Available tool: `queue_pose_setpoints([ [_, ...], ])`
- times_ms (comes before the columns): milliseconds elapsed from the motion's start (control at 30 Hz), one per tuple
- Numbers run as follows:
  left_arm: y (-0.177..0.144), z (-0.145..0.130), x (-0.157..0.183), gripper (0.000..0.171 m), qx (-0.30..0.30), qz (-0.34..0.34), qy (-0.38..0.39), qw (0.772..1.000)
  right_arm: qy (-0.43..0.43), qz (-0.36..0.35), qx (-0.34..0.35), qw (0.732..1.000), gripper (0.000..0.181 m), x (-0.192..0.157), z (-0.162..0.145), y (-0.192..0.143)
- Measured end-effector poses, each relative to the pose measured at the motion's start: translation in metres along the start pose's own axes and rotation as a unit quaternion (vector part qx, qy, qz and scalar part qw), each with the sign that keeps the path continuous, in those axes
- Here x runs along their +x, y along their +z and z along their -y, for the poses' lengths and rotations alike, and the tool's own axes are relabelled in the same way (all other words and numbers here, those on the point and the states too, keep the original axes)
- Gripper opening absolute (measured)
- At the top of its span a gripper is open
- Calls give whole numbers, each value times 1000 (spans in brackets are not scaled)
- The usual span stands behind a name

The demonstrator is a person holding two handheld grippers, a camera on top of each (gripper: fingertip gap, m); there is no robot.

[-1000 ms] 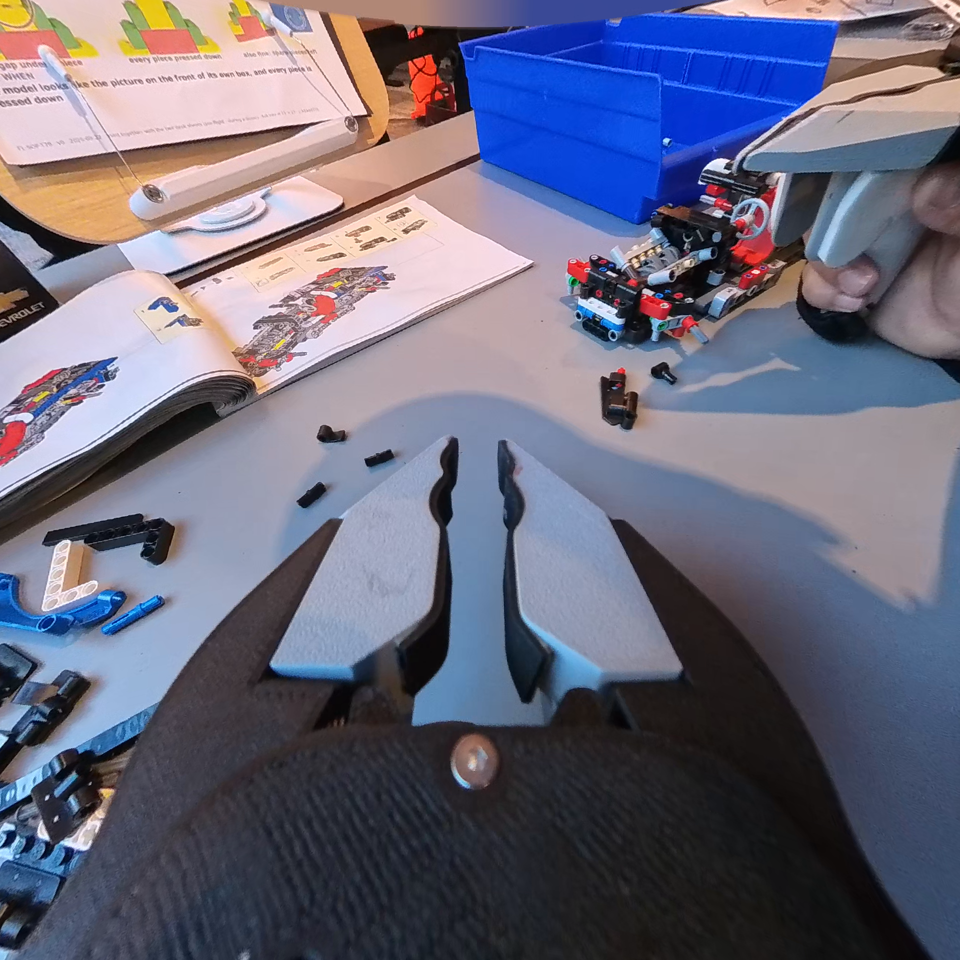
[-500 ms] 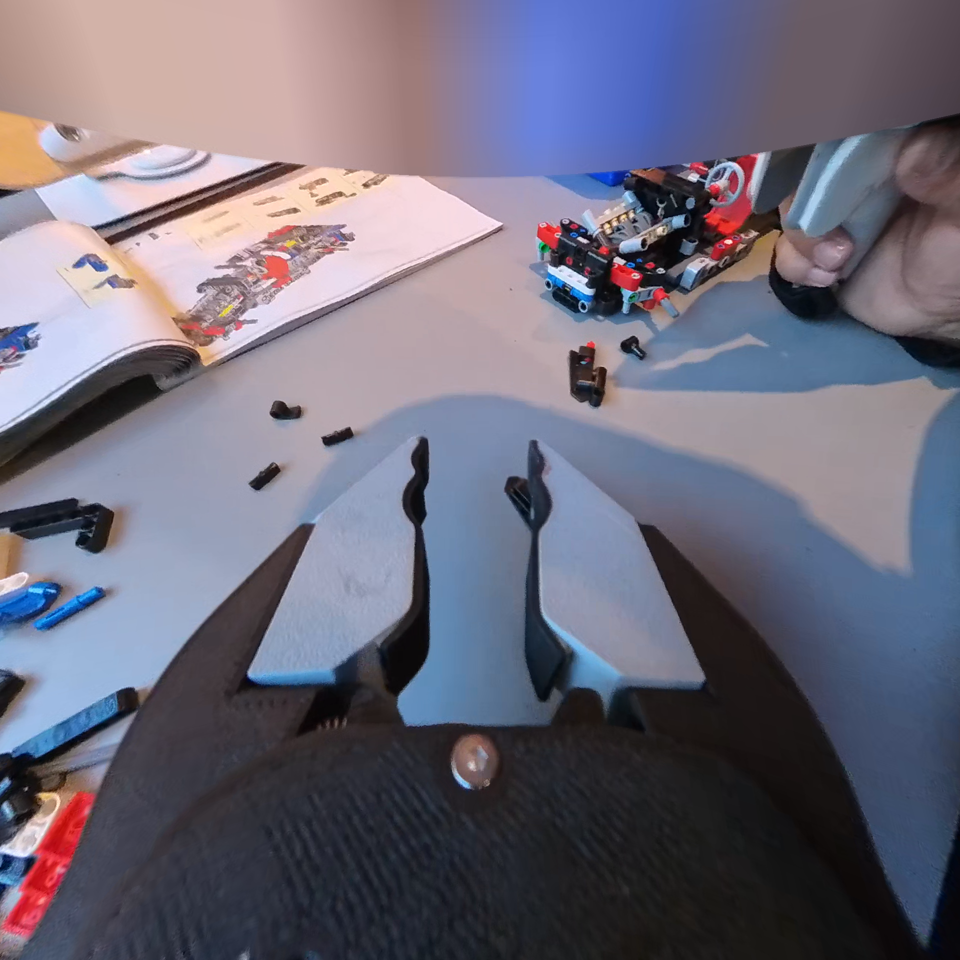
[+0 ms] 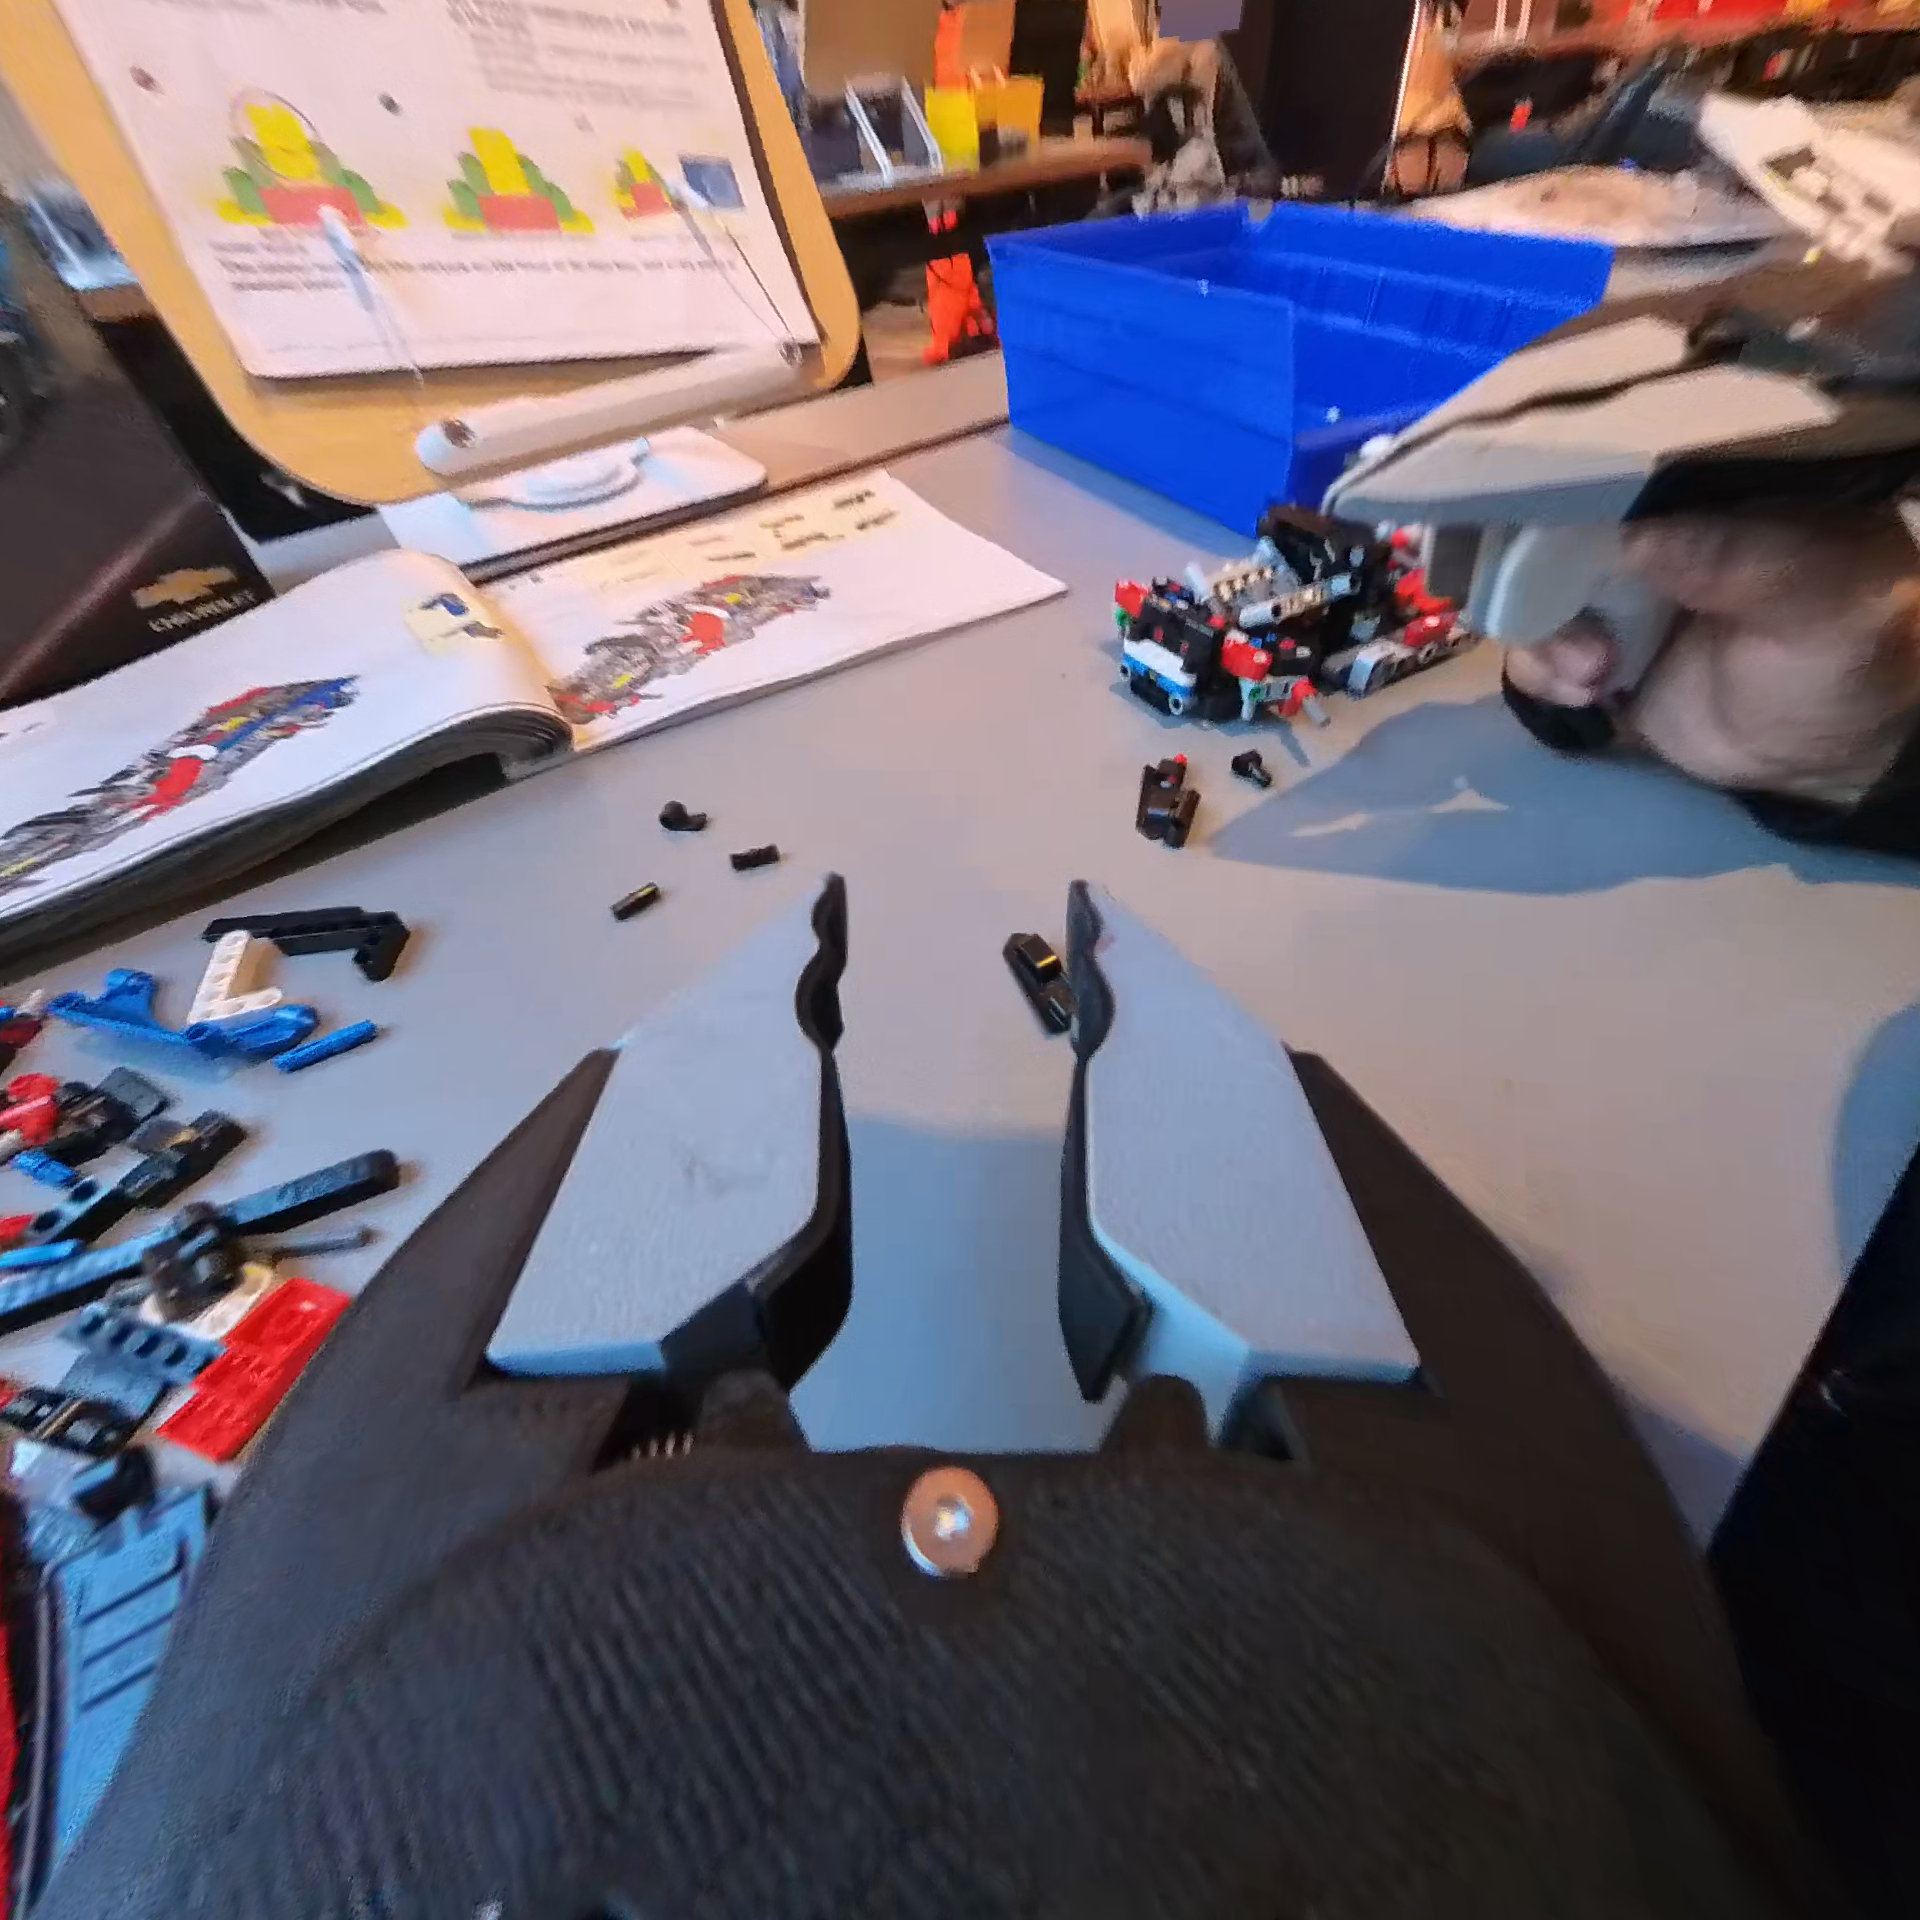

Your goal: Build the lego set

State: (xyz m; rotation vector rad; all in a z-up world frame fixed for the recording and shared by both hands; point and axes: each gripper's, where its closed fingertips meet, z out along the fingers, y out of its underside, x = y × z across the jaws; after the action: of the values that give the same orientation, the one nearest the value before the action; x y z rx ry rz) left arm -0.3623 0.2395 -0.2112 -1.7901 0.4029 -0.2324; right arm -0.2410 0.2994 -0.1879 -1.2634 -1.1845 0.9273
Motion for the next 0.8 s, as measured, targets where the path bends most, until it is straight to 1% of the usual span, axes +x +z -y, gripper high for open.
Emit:
queue_pose_setpoints([
  [67,-12,3,-4,38,21,2,-11,1000,-17,-8,-16,1000,0,-1,-4,4],
  [133,-23,4,-6,38,34,-3,-25,999,-26,-5,-13,1000,2,-4,-3,7],
  [200,-33,5,-8,38,46,-7,-37,998,-23,9,8,1000,14,-9,4,6],
  [333,-48,9,-12,36,74,-6,-48,996,-19,-14,-18,1000,23,0,-5,10],
  [500,-54,9,-18,34,83,-7,-63,995,-19,-22,-40,999,23,4,-12,15],
  [633,-52,8,-20,34,76,-21,-83,993,-13,-19,-32,999,23,6,-9,19],
  [733,-50,8,-21,34,76,-23,-83,993,-9,-20,-29,999,23,7,-8,19],
  [800,-49,8,-20,33,76,-22,-78,994,-3,-7,-24,1000,22,4,-7,18],
])
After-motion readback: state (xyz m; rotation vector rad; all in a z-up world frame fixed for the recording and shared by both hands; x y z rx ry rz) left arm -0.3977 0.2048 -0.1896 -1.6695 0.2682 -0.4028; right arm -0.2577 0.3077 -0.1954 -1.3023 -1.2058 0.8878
